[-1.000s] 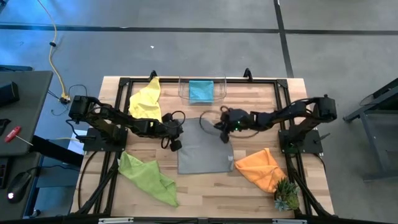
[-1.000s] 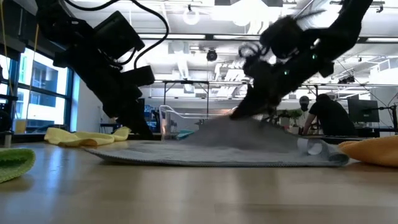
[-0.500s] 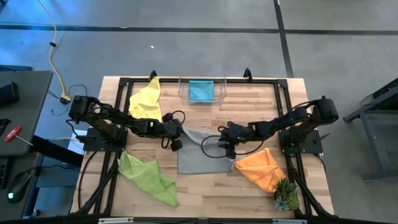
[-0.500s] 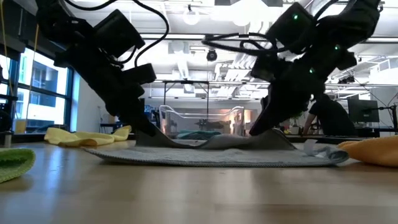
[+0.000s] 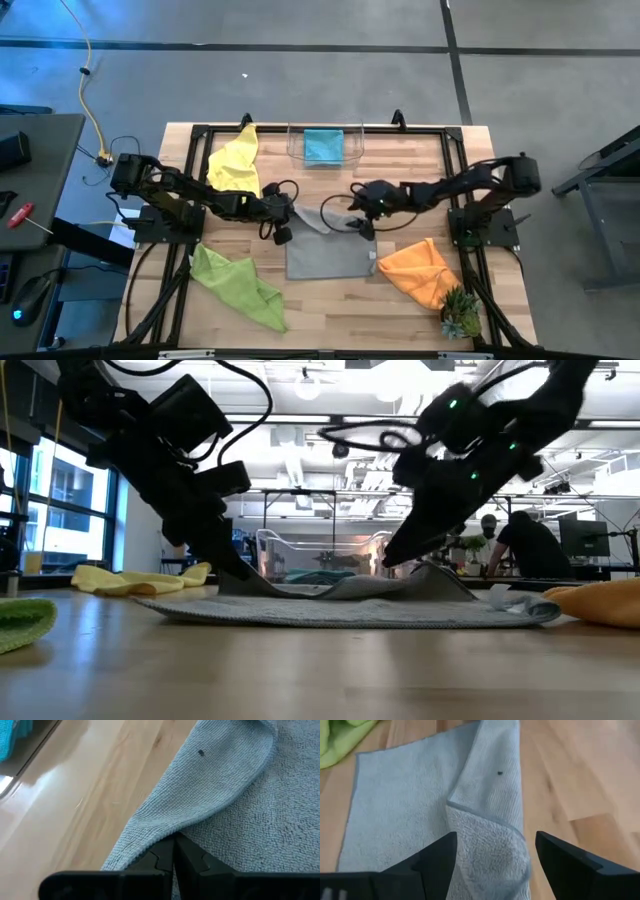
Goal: Fold microfiber towels
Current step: Fold the gray towel
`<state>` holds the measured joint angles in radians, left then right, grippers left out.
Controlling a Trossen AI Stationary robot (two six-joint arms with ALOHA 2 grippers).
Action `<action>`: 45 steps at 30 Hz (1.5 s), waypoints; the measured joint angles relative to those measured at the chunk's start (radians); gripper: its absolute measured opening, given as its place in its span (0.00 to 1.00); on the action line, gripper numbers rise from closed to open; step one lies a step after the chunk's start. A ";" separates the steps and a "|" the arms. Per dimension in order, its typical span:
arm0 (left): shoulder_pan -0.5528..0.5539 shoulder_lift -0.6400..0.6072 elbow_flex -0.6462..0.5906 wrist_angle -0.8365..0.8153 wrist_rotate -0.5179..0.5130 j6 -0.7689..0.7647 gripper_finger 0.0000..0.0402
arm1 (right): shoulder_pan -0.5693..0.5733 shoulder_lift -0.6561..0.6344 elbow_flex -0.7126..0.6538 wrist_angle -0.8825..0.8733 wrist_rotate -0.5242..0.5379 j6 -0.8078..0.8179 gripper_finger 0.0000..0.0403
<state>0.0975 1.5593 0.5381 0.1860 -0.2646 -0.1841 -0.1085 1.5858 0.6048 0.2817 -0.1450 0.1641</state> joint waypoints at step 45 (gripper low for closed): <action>0.035 -0.007 0.000 -0.039 -0.041 0.014 0.00 | -0.084 -0.010 0.225 -0.476 0.423 -0.059 0.00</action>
<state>0.1322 1.5520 0.5381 0.1474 -0.3056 -0.1699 -0.1925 1.5753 0.8295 -0.1947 0.2779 0.1047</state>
